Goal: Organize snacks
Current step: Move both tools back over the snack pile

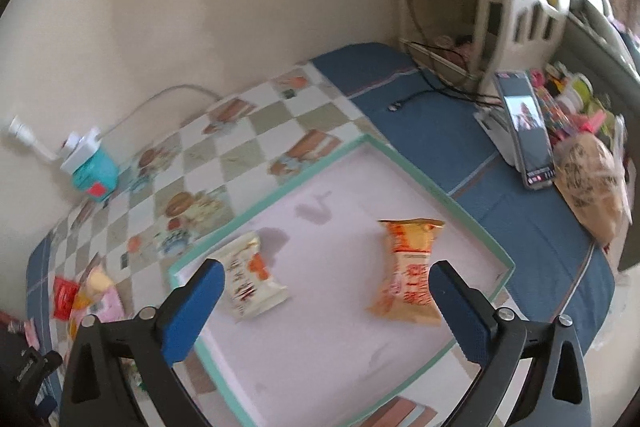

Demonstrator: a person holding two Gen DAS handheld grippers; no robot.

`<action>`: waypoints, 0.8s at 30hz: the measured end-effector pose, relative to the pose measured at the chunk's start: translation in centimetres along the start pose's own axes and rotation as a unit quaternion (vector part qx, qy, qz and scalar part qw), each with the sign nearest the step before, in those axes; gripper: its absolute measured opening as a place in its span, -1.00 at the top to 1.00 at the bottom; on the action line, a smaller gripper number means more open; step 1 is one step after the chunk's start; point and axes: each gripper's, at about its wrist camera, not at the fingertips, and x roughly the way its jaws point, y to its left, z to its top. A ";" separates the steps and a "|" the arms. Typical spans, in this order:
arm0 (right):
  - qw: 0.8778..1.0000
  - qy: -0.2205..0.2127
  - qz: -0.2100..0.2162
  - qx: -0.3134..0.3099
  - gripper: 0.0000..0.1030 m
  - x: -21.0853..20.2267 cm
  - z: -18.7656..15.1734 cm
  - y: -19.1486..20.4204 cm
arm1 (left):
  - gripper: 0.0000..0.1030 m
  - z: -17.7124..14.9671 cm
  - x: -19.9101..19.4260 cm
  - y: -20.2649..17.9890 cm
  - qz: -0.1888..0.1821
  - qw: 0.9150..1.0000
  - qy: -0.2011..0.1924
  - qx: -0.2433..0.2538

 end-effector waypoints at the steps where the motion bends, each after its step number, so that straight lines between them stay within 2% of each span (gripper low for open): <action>1: 1.000 -0.005 0.002 -0.011 -1.00 -0.5 -0.2 0.7 | -0.87 0.1 0.0 0.7 0.003 1.000 -0.001 -0.007; 4: 0.999 -0.023 0.005 -0.035 -1.00 -1.9 -0.5 2.8 | -0.87 0.6 -0.2 2.8 0.012 0.999 -0.004 -0.030; 6: 0.998 -0.027 0.022 -0.046 -1.00 -2.6 -0.7 4.1 | -0.87 1.0 -0.3 4.1 0.014 0.999 -0.007 -0.045; 10: 0.995 -0.023 0.059 -0.076 -1.00 -3.4 -1.6 7.3 | -0.87 1.7 -0.5 6.5 0.023 0.997 -0.014 -0.067; 24: 0.986 0.002 0.095 -0.138 -1.00 -3.3 -5.4 15.4 | -0.87 3.2 1.4 12.3 0.036 0.992 0.001 -0.121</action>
